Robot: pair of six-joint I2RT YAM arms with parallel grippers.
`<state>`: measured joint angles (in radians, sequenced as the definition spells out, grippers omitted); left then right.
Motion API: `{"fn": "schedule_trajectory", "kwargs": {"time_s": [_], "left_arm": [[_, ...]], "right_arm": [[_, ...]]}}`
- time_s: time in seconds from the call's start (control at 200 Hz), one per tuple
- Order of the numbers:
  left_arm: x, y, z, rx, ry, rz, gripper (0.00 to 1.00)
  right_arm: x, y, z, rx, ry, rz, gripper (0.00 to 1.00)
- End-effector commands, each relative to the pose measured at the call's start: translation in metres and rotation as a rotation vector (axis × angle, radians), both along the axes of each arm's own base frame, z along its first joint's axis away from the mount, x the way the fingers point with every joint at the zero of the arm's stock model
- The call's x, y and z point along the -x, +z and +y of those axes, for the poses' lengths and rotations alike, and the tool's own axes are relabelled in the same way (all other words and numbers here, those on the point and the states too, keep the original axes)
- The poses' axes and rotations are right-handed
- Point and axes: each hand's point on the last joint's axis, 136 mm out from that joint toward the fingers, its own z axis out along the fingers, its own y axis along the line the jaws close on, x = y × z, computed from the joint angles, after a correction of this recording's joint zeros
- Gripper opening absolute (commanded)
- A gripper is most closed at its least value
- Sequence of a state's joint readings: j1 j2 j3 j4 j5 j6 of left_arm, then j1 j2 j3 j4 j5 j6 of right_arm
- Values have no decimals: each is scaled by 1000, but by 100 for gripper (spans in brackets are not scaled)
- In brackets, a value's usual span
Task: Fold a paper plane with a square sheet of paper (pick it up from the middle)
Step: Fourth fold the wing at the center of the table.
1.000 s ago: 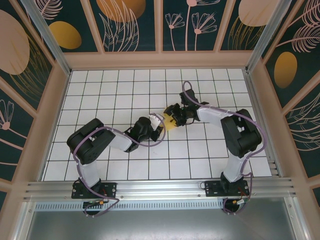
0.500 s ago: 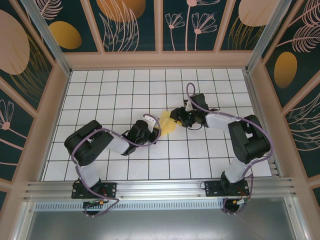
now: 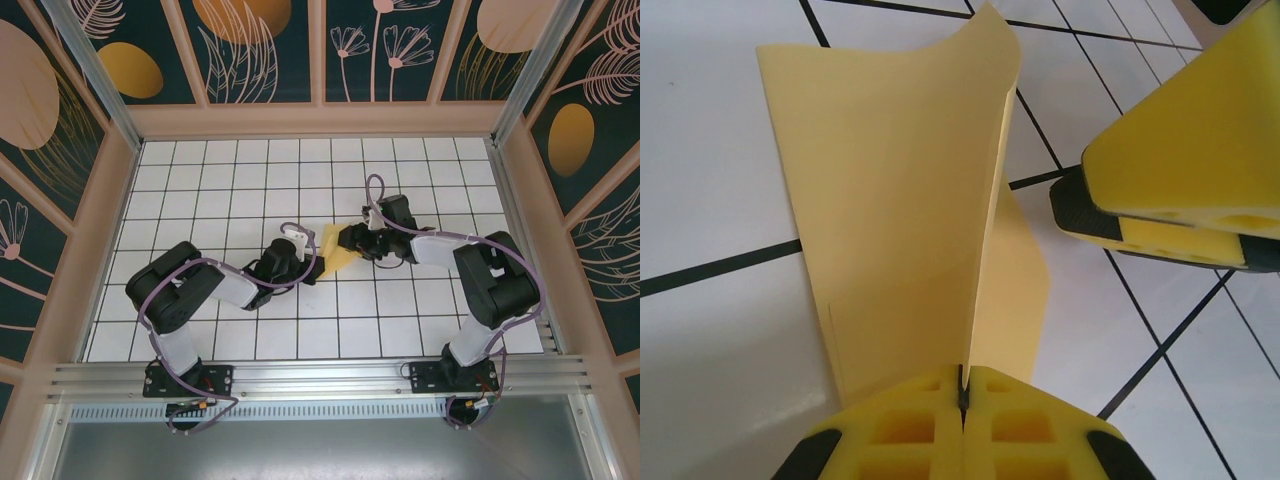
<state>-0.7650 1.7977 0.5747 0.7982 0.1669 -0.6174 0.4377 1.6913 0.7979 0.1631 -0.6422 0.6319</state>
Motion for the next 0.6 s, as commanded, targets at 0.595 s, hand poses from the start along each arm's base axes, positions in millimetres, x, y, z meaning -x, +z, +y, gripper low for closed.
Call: {"fn": "schedule_trajectory", "kwargs": {"time_s": [0.595], "left_arm": [[-2, -10, -9, 82, 26, 155, 6]], "right_arm": [[-6, -23, 18, 23, 96, -7, 48]]}}
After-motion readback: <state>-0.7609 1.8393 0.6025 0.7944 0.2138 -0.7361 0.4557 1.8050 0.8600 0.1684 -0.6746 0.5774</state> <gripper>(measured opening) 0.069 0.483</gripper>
